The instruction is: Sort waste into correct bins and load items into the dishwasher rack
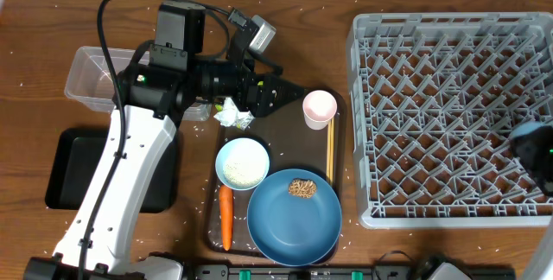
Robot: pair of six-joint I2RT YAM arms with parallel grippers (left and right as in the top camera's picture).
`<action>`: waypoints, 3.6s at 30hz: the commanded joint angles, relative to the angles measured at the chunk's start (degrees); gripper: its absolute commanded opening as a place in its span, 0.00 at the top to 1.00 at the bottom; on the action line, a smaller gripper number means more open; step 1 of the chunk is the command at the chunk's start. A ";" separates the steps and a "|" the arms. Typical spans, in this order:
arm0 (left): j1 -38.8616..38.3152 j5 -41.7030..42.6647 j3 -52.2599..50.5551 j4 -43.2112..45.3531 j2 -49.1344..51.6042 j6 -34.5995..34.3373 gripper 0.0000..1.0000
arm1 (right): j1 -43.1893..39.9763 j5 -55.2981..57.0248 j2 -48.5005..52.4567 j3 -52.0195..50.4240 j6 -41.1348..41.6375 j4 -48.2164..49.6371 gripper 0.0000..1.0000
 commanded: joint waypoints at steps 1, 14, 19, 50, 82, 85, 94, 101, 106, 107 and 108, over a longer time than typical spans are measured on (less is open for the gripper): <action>0.28 -0.68 0.70 0.07 -0.20 0.33 0.14 | -2.93 0.17 4.22 0.55 1.22 -0.17 0.52; -0.07 -4.98 0.52 0.04 -0.15 0.33 0.14 | -3.63 -4.24 17.00 0.55 1.84 -0.90 0.25; -3.15 -18.78 0.22 -0.15 0.66 0.33 0.14 | -3.67 -4.44 15.72 1.46 1.81 -2.29 0.09; -12.39 -39.06 -0.48 9.60 20.87 -3.19 0.21 | 4.04 -31.87 -0.46 4.87 -9.38 -1.27 0.12; -15.85 -34.12 0.70 0.57 9.62 -4.22 0.94 | 16.06 -37.20 -2.38 4.85 -23.32 -2.54 0.12; -14.45 -23.67 0.70 -0.11 5.38 0.85 0.94 | 20.35 -47.89 -2.38 4.85 -31.47 -2.34 0.12; -6.99 9.64 0.70 0.02 0.87 7.43 0.93 | 30.62 -69.09 -2.38 4.85 -39.85 5.35 0.14; -5.35 20.11 0.70 1.33 0.96 7.37 0.94 | 38.36 -71.54 -2.32 4.85 -39.76 11.87 0.14; -5.40 21.11 0.70 1.90 0.96 6.60 0.94 | 44.57 -70.16 -2.27 4.85 -39.06 16.70 0.18; -5.40 21.14 0.70 1.90 0.96 6.49 0.94 | 45.44 -69.46 -2.27 4.85 -38.51 17.68 0.18; -5.40 21.14 0.70 1.90 0.96 6.49 0.94 | 46.38 -68.46 -2.27 4.85 -37.62 18.82 0.18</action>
